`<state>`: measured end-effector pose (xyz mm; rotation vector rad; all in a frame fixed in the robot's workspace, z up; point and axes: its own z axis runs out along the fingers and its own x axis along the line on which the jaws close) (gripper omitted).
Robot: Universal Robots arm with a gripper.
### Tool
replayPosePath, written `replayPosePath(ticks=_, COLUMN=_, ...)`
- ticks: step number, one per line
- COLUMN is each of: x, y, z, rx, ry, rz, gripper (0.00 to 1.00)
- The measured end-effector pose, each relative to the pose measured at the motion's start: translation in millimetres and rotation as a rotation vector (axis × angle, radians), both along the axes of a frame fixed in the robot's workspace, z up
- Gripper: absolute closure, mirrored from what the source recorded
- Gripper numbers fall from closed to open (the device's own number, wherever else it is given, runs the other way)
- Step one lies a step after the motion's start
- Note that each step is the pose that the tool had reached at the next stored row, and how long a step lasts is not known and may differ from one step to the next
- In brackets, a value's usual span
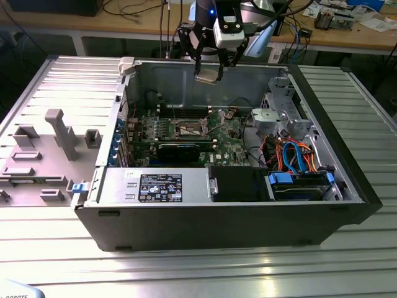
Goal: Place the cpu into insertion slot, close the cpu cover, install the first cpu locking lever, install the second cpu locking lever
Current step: 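Place the cpu into insertion slot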
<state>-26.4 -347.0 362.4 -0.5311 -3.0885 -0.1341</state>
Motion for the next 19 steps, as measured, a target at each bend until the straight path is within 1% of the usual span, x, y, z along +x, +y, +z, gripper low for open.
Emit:
replayPosePath(ticks=10, x=0.0, y=0.0, z=0.0, rx=0.0000, ry=0.0000, rz=-0.003, gripper=0.46)
replayPosePath(ticks=19, x=-0.1, y=0.0, z=0.0, rx=0.0000, ry=0.0000, rz=-0.035, gripper=0.46)
